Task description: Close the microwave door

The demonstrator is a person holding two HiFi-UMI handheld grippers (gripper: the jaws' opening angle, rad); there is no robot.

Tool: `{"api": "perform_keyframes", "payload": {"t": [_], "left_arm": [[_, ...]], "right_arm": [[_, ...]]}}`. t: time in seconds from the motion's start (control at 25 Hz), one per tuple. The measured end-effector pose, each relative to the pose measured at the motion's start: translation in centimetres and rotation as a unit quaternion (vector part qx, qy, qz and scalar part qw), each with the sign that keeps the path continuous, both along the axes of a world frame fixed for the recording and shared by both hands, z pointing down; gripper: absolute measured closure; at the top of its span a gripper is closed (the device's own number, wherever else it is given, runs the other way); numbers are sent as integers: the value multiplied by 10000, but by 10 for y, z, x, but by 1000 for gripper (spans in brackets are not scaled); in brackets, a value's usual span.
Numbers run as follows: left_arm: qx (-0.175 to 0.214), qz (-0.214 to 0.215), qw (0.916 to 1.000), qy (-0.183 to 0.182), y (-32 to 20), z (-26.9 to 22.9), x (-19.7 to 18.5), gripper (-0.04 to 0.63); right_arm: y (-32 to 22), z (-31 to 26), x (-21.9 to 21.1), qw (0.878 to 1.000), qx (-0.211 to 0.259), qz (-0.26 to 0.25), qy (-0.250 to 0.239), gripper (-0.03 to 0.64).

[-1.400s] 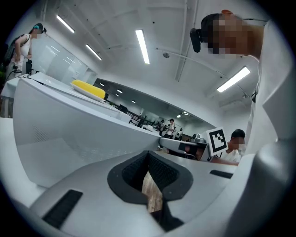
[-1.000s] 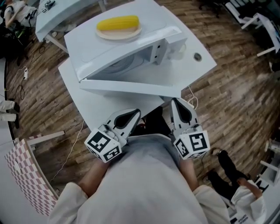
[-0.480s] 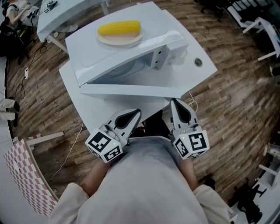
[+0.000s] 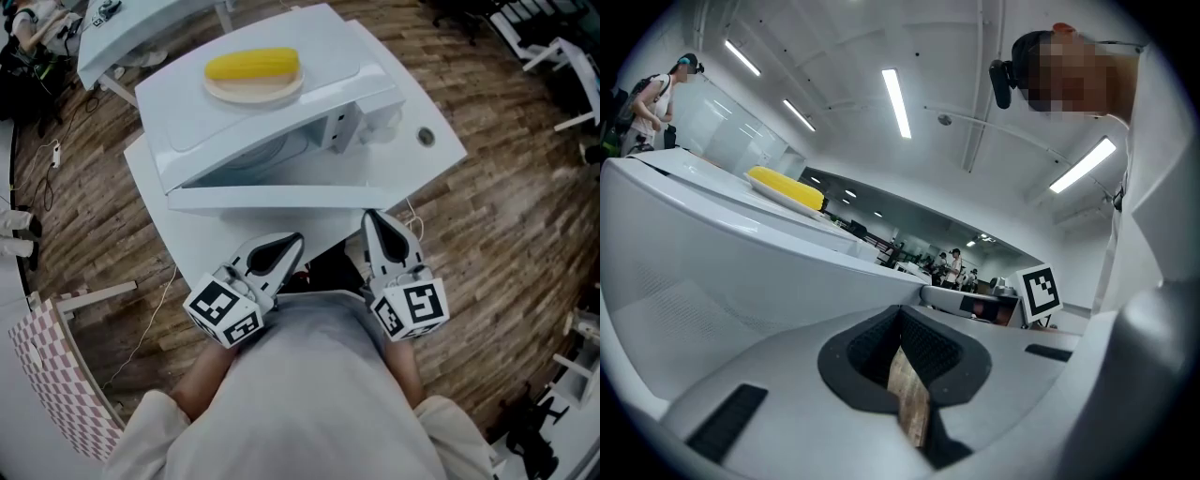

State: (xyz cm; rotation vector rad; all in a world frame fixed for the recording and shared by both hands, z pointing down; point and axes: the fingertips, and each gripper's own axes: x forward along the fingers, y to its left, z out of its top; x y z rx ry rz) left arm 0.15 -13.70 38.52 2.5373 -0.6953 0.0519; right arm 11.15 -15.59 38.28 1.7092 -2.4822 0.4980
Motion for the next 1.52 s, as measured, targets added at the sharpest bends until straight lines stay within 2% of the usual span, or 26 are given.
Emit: {"api": "perform_keyframes", "payload": {"t": [1.0, 1.28, 1.52], "left_arm": [[-91, -180, 9998, -10, -35, 3, 10, 575], [0, -441, 9990, 70, -53, -2, 11, 575], [-57, -393, 9992, 75, -62, 1, 17, 575]], "right_arm": [[-42, 5, 3, 9992, -79, -379, 129, 592], [-58, 4, 6, 9986, -83, -494, 150, 592], [-73, 4, 6, 9984, -93, -546, 146, 592]]}}
